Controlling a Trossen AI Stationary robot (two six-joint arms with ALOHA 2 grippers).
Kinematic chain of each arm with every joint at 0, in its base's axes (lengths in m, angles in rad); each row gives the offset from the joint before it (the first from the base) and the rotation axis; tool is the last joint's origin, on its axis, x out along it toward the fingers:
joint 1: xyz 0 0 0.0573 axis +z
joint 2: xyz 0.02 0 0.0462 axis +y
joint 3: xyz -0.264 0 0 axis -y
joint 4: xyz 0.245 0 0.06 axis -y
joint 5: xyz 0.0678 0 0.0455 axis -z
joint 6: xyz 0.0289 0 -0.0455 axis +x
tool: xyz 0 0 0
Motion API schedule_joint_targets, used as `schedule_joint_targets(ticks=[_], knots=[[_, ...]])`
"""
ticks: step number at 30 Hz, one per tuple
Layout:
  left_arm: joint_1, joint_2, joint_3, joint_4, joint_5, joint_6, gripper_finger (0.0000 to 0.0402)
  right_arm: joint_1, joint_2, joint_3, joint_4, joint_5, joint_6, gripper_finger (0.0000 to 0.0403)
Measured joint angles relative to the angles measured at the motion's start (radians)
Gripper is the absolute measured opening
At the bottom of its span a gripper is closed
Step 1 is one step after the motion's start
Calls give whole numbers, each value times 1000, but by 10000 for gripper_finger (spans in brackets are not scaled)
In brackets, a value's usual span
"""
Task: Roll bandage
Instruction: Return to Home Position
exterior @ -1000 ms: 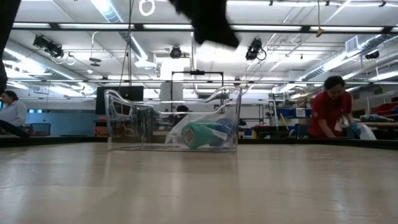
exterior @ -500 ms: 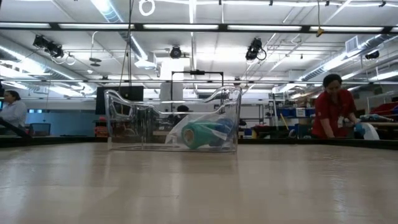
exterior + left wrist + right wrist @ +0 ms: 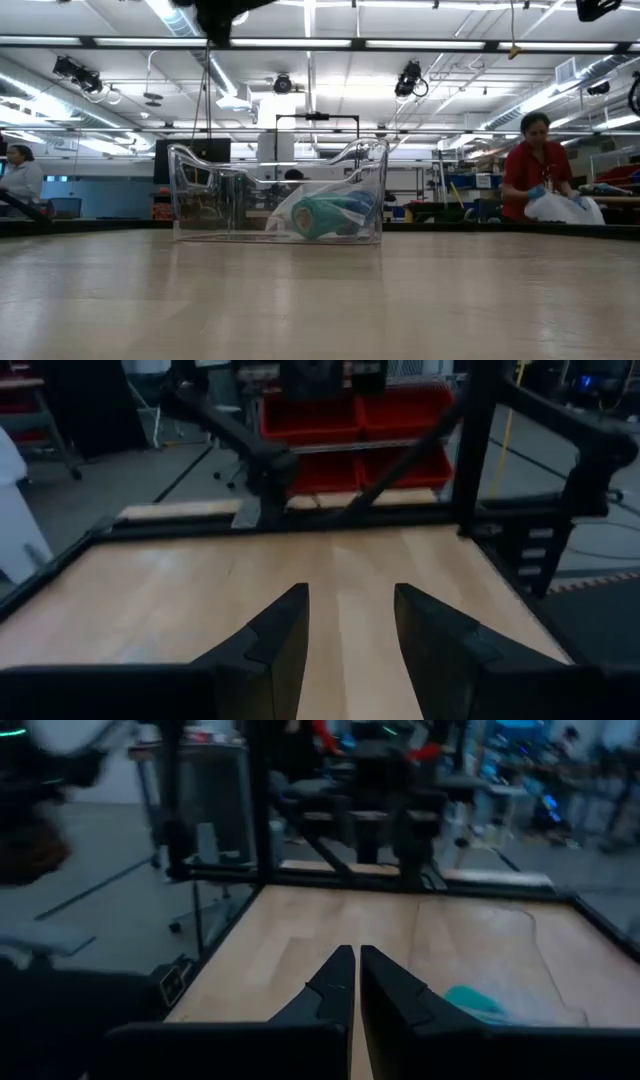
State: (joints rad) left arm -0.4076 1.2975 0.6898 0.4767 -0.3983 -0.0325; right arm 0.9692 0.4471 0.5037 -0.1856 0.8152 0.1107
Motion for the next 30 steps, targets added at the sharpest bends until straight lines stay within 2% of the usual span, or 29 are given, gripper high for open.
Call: schedule_joint_targets(ticks=[9, 12, 17, 21, 23, 30], knots=[[0, -251, -309, 16, 3, -83, 156, 37, -116, -55, -9, -5, -137, 27], [0, -304, -398, 96, 11, -109, 156, 37, -155, -70, -56, 10, -132, 26], [0, -378, -540, 260, 139, -111, 156, 37, -199, -98, -61, -19, -115, 23], [0, -407, -643, 474, 268, -111, 156, 37, -218, -145, -85, -151, -148, 23], [-1, -410, -682, 553, 308, -111, 156, 37, -221, -160, -77, -212, -163, 22], [0, -411, -682, 488, 345, -117, 156, 38, -221, -160, -129, -263, -79, 22]])
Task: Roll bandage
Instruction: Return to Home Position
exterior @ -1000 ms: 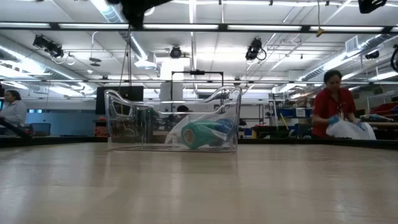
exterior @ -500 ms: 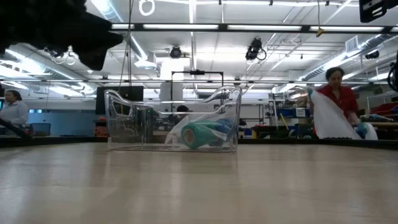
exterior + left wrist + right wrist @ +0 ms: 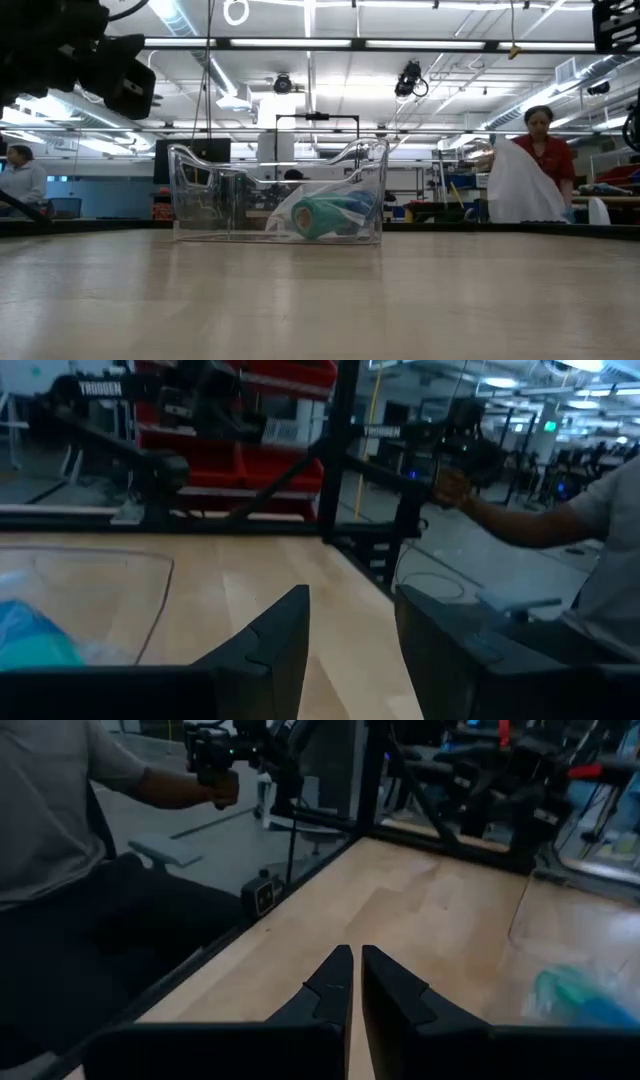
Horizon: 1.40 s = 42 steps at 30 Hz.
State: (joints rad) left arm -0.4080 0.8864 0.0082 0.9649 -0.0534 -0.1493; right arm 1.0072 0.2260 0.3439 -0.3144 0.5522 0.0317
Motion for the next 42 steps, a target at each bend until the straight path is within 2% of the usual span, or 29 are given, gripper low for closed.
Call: schedule_joint_targets(ticks=[5, 9, 17, 38, 42], knots=[[0, 0, 0, -16, -4, 10, 156, 0, 0, -7, -23, 3, 112, 22], [0, 1, 0, -16, -9, 11, 156, 0, 0, -39, -28, 3, 115, 22], [0, 3, 0, -14, -103, 13, 156, 0, 1, -62, -22, 3, 125, 22], [0, 2, -1, -19, -104, 13, 156, -1, 2, -63, -6, 3, 123, 22], [0, -28, -1, -24, -104, 14, 156, -2, 0, -143, 114, 3, 122, 22]])
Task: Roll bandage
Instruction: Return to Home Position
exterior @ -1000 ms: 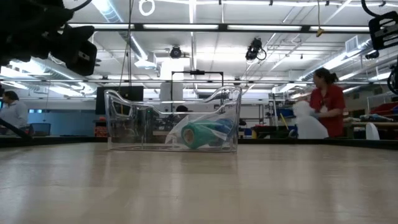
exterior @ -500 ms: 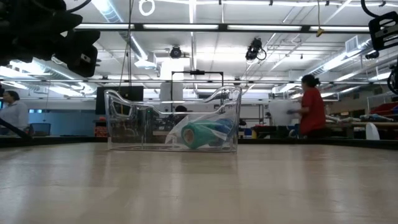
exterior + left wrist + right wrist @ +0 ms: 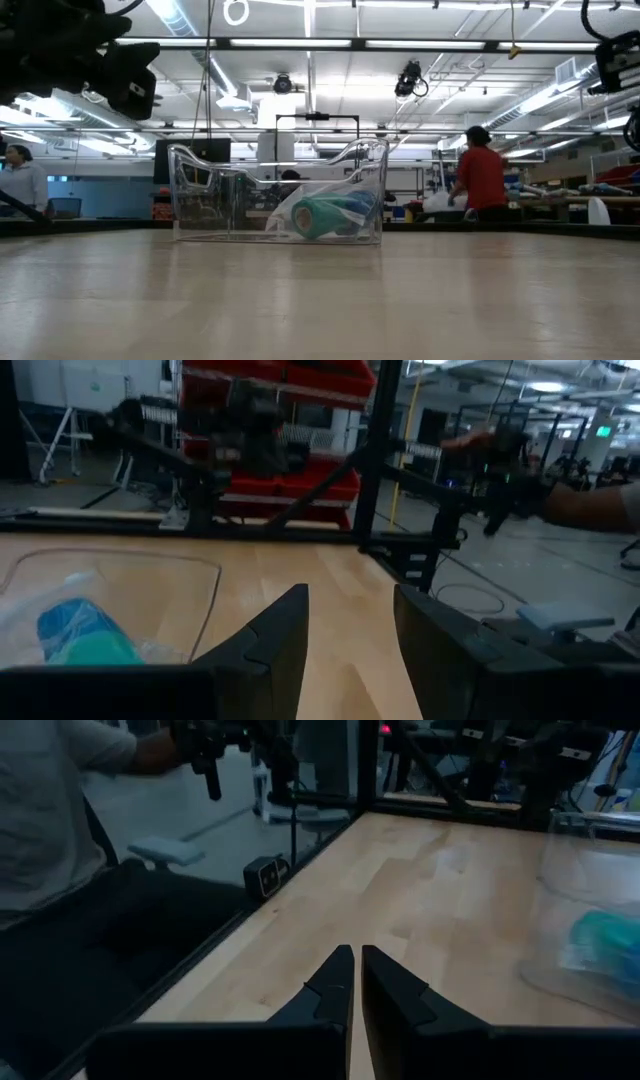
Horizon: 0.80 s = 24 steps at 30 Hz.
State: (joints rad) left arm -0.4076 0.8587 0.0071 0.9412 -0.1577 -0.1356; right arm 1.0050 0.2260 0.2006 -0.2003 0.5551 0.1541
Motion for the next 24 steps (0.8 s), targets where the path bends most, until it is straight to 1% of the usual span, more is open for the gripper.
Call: schedule_joint_targets(ticks=[4, 6, 9, 14, 17, 20, 24], knots=[[0, -57, 0, 1, 0, 0, 156, 0, 0, -154, 214, -1, 0, 22], [0, -81, 0, 1, 0, 0, 156, 0, 7, -191, 276, 0, -4, 22], [0, -113, 0, -6, 2, 0, 157, 0, 36, -186, 282, -7, -4, 22], [0, -165, 0, -34, 2, 0, 157, -2, 32, -190, 295, -7, -4, 22], [2, -219, 0, -82, 1, 0, 157, -20, 30, -190, 278, -9, -4, 22], [2, -297, 0, -218, 2, 0, 157, -56, 28, -191, 278, -9, -4, 22], [2, -419, 0, -484, -1, 0, 157, -107, 27, -191, 278, -9, -4, 22]])
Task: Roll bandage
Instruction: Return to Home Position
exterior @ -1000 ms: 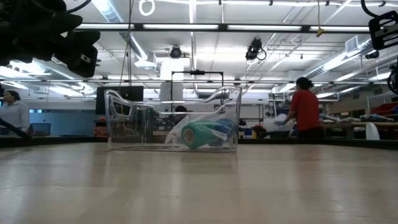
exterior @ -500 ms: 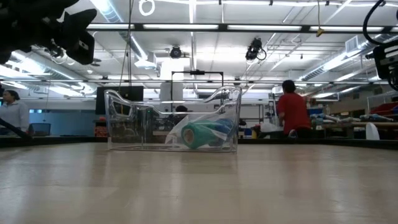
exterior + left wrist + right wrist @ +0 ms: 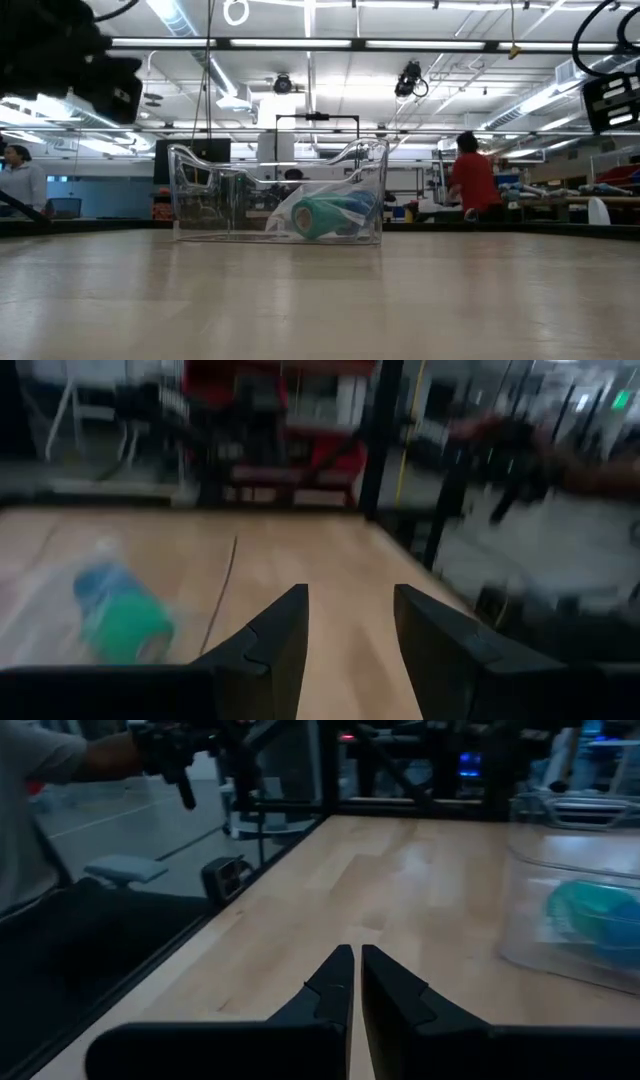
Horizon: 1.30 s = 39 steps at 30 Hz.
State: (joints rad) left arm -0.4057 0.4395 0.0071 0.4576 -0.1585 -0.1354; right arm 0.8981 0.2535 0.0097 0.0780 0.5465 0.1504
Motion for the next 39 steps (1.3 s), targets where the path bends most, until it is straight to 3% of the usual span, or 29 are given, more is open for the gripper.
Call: schedule_joint_targets(ticks=[9, 22, 31, 37, 39], knots=[[0, -195, 0, -423, 0, 0, 157, -135, 0, -1, 0, 0, 0, 22], [0, -439, 0, -427, 5, 0, 157, -363, 0, -2, 1, 2, 0, 22], [1, -440, 0, -427, 7, 0, 157, -415, -78, -2, 0, -1, 0, 22], [1, -440, 0, -427, 6, -1, 157, -565, -253, -2, 4, 1, 6, 22], [1, -440, 0, -426, 6, 0, 157, -619, -250, -3, 37, 8, 6, 22]])
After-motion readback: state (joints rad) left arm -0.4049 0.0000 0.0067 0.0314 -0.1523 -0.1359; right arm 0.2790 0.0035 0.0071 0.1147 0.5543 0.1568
